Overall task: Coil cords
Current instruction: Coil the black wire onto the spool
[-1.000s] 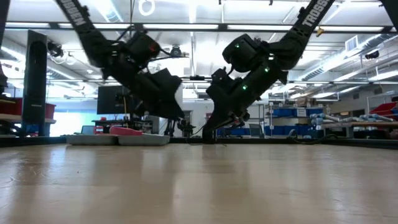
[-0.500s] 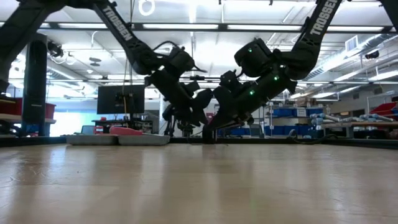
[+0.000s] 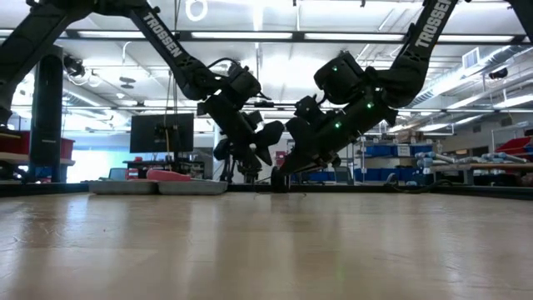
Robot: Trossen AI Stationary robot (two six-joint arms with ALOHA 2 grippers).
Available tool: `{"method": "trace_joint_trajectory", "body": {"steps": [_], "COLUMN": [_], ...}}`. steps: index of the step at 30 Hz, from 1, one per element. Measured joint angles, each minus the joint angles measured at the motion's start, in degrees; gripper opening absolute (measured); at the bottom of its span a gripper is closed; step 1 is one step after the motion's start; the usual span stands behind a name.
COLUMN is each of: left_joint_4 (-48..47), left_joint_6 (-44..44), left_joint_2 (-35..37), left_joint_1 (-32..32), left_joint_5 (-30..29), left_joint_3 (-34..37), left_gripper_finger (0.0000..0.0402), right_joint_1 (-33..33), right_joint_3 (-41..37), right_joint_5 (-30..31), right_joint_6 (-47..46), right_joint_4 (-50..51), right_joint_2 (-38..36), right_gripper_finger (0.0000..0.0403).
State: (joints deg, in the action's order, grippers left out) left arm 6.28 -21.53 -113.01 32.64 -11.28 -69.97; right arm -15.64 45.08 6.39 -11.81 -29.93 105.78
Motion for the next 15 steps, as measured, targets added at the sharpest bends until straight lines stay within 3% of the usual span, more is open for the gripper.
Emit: {"method": "trace_joint_trajectory", "body": {"steps": [15], "left_joint_4": [1.28], "left_joint_6": [-4.32], "left_joint_2": [0.0], "left_joint_1": [2.45], "left_joint_5": [8.13], "left_joint_3": [0.0], "left_gripper_finger": [0.0152], "right_joint_1": [0.0], "right_joint_3": [0.01], "right_joint_5": [-0.02], "right_joint_6": [0.0], "right_joint_4": [-0.25], "right_joint_2": [0.0], "right_gripper_finger": [0.0041]}}
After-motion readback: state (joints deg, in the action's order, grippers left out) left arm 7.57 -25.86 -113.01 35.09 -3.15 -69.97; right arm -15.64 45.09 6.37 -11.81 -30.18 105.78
